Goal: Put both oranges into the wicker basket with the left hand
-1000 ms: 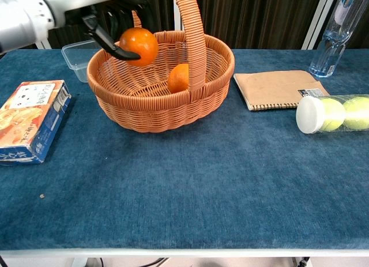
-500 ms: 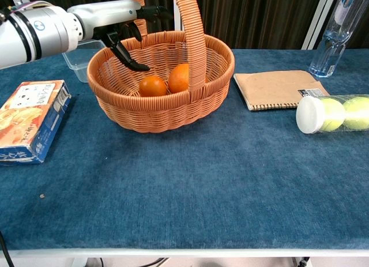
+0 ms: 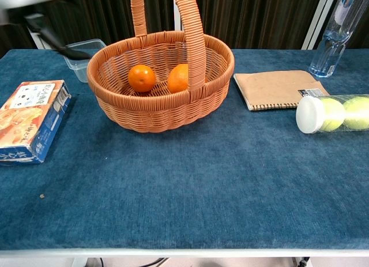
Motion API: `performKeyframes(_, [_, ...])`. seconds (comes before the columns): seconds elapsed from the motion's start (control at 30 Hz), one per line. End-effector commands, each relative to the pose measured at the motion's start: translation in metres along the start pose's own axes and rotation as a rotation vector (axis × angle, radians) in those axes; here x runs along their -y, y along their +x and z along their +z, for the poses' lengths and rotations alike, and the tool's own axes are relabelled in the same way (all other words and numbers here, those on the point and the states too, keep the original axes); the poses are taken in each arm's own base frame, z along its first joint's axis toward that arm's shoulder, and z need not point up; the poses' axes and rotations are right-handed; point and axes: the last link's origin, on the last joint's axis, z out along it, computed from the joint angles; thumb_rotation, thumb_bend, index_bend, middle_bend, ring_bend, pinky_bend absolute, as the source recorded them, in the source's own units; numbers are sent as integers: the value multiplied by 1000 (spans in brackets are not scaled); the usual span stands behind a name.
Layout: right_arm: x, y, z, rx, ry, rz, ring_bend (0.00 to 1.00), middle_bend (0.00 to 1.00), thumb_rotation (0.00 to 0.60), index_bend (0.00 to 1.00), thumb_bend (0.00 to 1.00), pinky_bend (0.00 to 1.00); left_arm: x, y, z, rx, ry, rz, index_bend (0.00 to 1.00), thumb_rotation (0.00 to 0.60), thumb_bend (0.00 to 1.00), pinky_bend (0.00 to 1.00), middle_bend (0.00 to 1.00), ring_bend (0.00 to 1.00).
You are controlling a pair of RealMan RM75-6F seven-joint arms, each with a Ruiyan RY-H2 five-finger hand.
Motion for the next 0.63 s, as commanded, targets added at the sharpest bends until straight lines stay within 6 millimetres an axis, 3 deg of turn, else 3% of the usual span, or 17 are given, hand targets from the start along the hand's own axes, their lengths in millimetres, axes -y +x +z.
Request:
performKeyframes(0.03, [-11,-6,-14,33,-34,-35,0,0,600,0,376,0,35,11,-82,-86,110,59,100,600,176,232,62,31])
performKeyframes(0.2, [-40,-18,-45,148,-132,-117,0,0,600,0,319,0,76,-6,-172,-162,203,-11,113,600,143,233,85,32])
performKeyframes(0.3, [-59,-23,-61,219,-213,-188,0,0,600,0,268,0,96,-20,-214,-197,272,-16,113,600,138,234,85,32])
performKeyframes(0.37, [-70,-28,-70,253,-260,-240,0,0,600,0,251,0,106,-28,-234,-219,314,93,120,600,135,233,85,32])
performKeyframes(0.5, [-78,-38,-78,285,-296,-264,0,0,600,0,249,0,107,-42,-255,-192,342,195,129,600,132,227,85,31])
performKeyframes(0.63, [-79,-42,-77,275,-278,-246,0,0,600,0,259,0,108,-45,-260,-148,330,194,123,600,121,198,84,31])
